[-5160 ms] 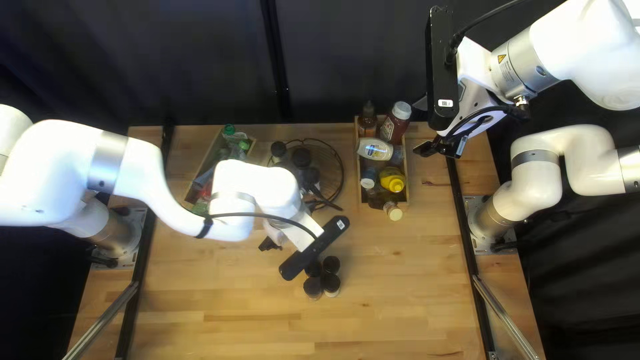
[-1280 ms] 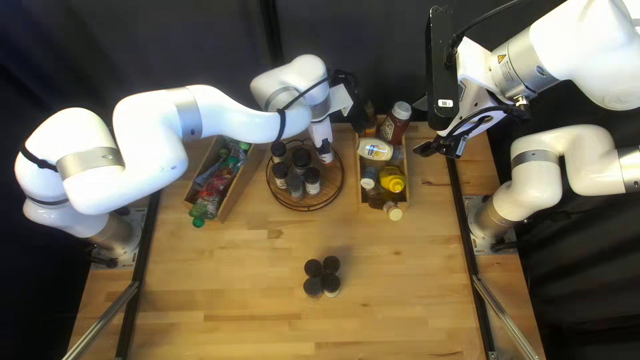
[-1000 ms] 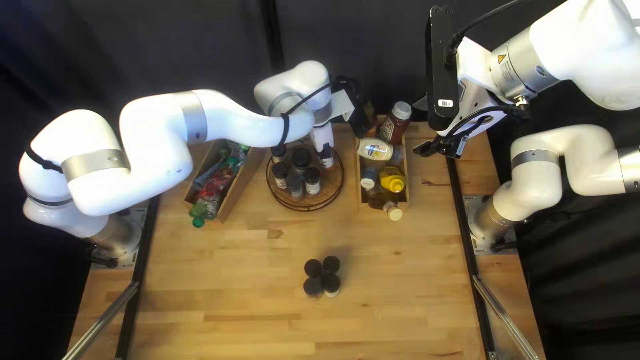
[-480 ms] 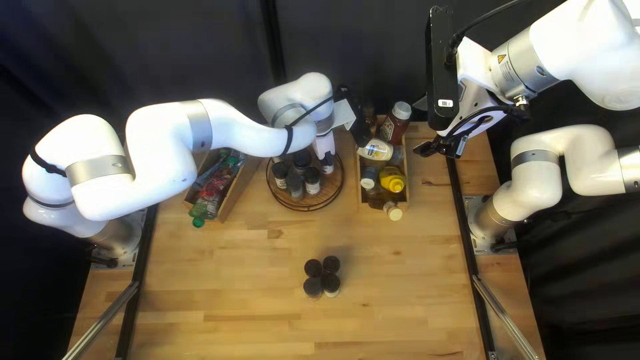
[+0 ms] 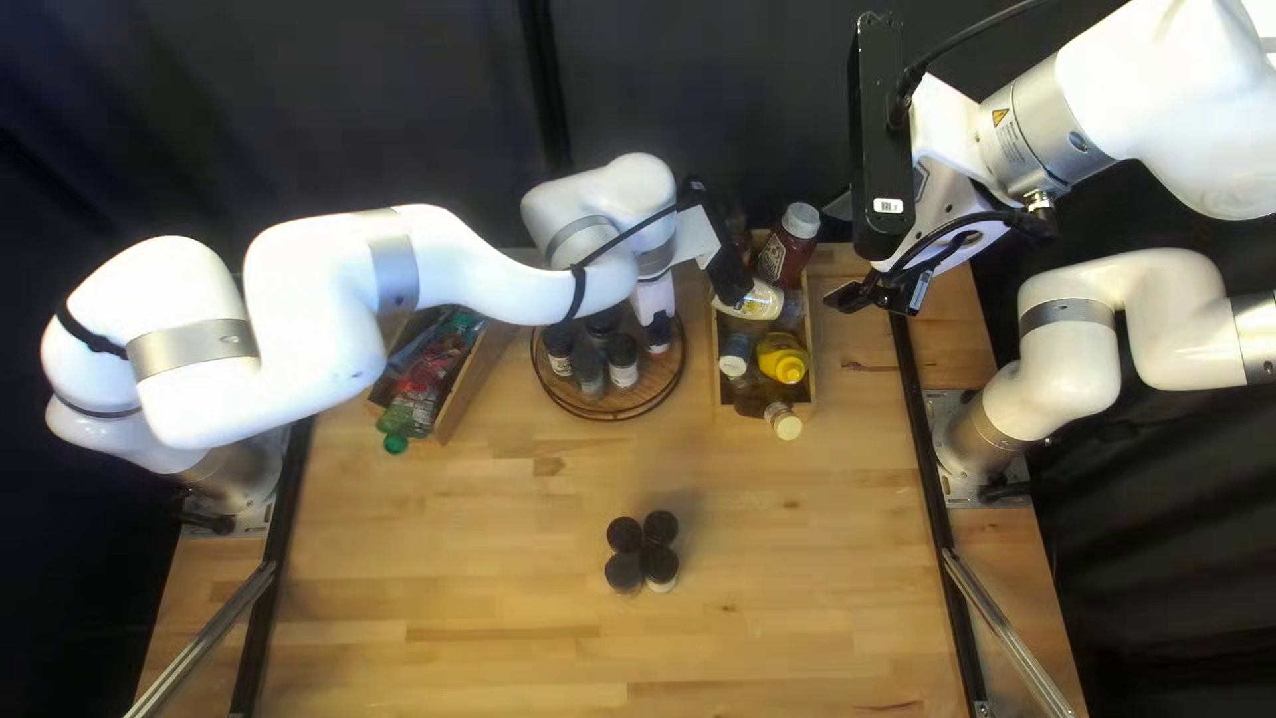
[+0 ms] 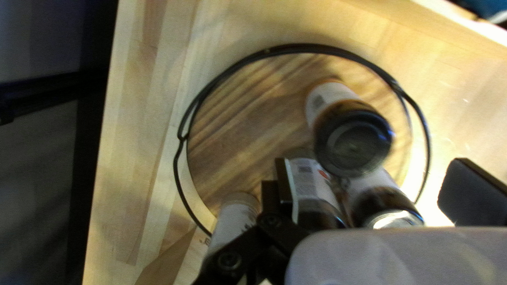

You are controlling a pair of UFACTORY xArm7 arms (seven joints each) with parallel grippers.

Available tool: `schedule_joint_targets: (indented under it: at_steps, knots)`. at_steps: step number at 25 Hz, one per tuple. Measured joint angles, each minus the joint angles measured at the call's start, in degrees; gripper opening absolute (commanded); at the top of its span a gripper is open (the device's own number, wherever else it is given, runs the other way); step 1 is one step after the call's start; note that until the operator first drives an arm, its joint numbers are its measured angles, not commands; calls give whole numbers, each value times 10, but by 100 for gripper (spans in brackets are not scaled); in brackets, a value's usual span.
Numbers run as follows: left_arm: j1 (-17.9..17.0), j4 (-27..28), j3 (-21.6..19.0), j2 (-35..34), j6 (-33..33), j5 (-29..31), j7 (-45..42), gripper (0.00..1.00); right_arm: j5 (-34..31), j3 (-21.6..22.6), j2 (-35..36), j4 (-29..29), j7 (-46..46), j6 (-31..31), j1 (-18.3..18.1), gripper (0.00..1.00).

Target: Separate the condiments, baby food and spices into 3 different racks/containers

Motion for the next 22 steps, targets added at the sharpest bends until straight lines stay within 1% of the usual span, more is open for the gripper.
schedule_joint_targets:
  at_steps: [5,8,13,16,19,22]
  knots:
    - [-47,-24,-5,-53,4,22,13,100,0,0,0,0,0,0,0,100]
    - [-86,-49,-10,-86,-2,39,7,100,0,0,0,0,0,0,0,100]
    - [-166,-121,-14,-152,-41,85,-37,100,0,0,0,0,0,0,0,100]
    - [-208,-167,-24,-191,-65,114,-47,100,0,0,0,0,0,0,0,100]
    - [-240,-201,-41,-215,-79,135,-47,100,0,0,0,0,0,0,0,100]
    - [-264,-226,-55,-229,-88,150,-50,100,0,0,0,0,0,0,0,100]
